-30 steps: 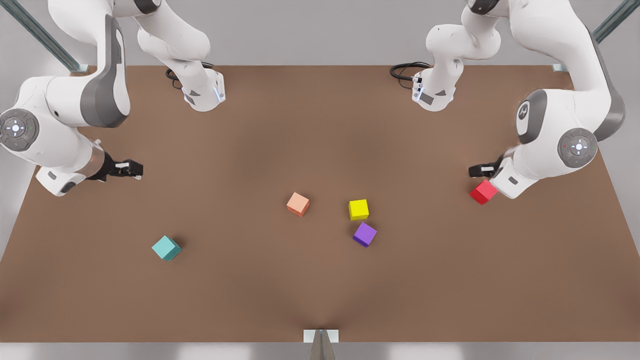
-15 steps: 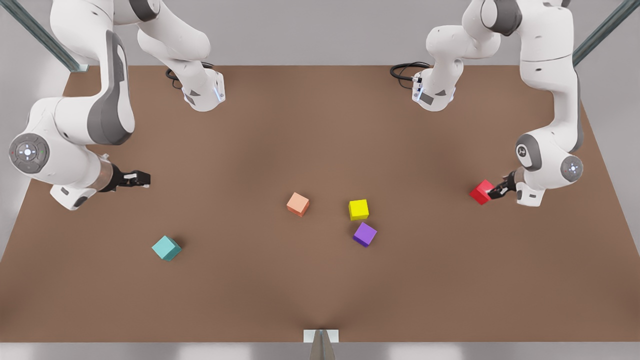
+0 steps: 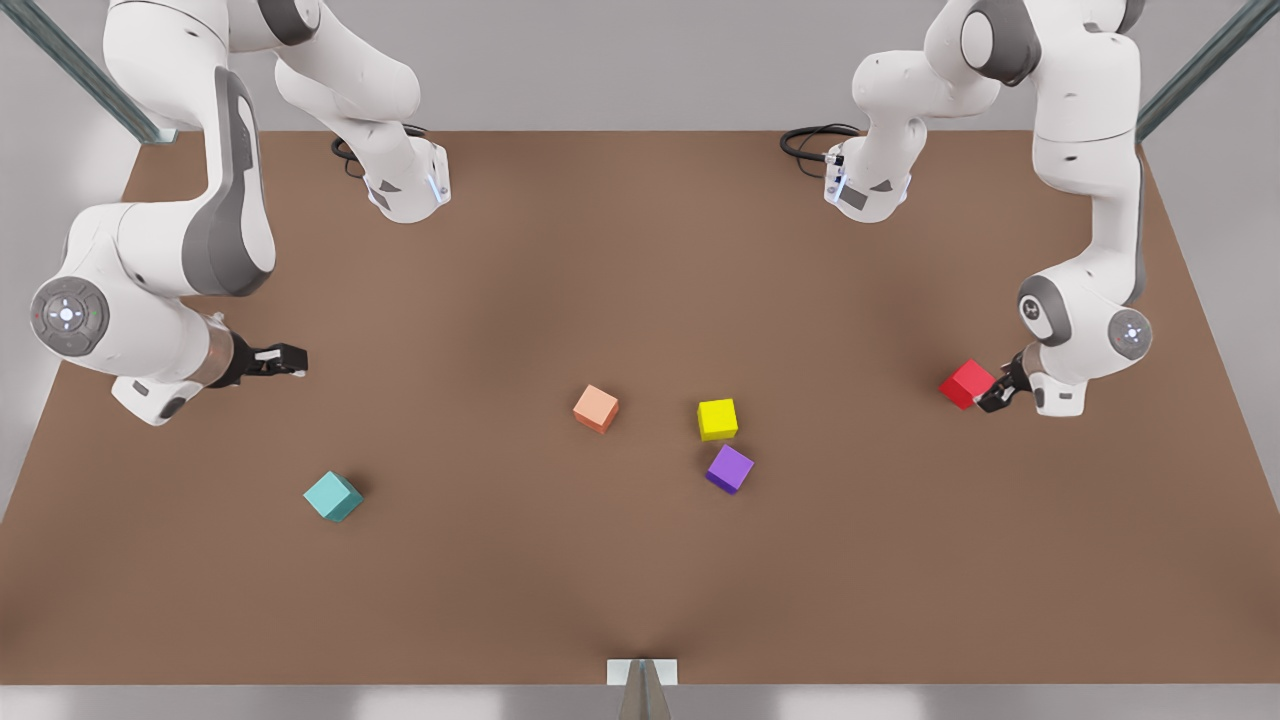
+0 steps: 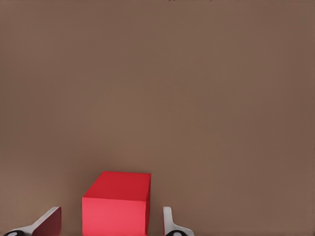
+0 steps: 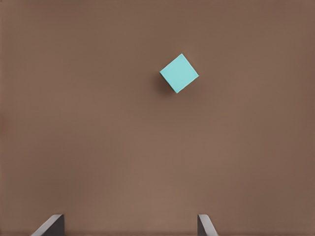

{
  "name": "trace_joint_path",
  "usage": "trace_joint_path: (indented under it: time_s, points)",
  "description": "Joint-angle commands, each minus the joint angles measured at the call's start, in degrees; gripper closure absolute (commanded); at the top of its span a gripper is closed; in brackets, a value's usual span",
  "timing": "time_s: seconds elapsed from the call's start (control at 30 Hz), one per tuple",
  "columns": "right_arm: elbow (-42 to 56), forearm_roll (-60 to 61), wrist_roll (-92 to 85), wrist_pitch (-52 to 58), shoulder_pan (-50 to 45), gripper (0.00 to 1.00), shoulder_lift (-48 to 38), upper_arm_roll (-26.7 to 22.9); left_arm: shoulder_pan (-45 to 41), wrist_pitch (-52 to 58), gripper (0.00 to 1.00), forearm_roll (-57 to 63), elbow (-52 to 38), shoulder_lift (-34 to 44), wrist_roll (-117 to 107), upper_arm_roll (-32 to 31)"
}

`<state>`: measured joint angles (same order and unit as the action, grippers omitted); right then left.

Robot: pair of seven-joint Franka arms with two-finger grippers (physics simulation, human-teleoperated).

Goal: Pick up red wooden cube and pass to hand red wooden cube and place in blue wooden cube

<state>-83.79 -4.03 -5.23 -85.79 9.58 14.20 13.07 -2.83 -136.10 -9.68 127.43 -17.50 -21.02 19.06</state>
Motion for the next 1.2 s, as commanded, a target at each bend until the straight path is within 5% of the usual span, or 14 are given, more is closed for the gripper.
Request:
trace_joint_path:
  time_s: [0.0,0.67,0.73,0.77,0.93,1.1,1.17]
  points:
    - [0.0,0.1,-0.6,0.0,0.0,0.0,0.0,0.0,-0.1,-0.7,0.0,0.0,0.4,-0.1,-2.9,-0.1]
    - [-0.8,0.6,-0.6,0.0,-0.1,0.0,0.1,0.0,-0.8,-6.6,0.0,-1.8,1.5,-7.4,-2.8,-2.5]
    - [-0.9,0.7,-0.6,0.0,-0.1,0.0,0.2,0.0,-0.7,-6.6,0.27,-1.8,1.4,-7.4,-2.8,-2.5]
    - [-0.8,0.7,-0.6,0.0,-0.1,0.0,0.4,0.0,-0.7,-6.6,0.32,-1.8,1.4,-7.4,-2.8,-2.5]
    - [-0.8,1.0,-0.6,0.0,-0.1,0.0,0.5,0.0,-0.7,-6.2,0.37,-1.9,1.4,-6.6,-3.0,-2.6]
    - [-0.9,1.0,-0.6,0.1,-0.1,0.0,0.7,0.0,-0.6,-2.2,0.37,-3.0,-1.2,-2.4,-3.6,-11.8]
    - [-0.8,1.0,-0.7,0.1,-0.1,0.0,0.8,0.0,-0.6,16.7,0.37,-9.3,-15.4,-5.3,-5.3,-18.0]
